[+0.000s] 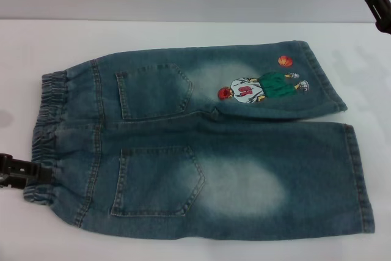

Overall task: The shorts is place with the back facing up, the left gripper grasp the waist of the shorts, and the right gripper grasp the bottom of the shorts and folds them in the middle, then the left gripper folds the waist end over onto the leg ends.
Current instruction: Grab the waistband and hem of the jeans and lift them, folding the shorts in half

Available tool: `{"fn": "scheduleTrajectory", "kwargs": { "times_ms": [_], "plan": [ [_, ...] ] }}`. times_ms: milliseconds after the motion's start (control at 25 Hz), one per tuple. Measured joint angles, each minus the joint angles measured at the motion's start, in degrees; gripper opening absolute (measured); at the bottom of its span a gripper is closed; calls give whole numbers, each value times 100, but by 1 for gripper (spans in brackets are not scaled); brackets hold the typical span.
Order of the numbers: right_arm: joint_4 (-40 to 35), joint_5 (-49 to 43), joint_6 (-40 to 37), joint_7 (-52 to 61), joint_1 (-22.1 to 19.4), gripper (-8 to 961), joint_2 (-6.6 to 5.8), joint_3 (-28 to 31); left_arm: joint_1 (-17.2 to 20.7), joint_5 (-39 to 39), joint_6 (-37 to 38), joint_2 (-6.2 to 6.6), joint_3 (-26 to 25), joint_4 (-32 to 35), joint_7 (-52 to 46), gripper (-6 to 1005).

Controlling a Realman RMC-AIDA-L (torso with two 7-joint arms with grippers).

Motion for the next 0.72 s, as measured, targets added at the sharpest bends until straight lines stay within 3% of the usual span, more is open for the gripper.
{"fn": "scheduleTrajectory", "kwargs": {
  "times_ms": [720],
  "plan": [
    [0,12,0,5,4,567,0,-2,-2,0,67,-7,10,-9,7,795]
  ]
}}
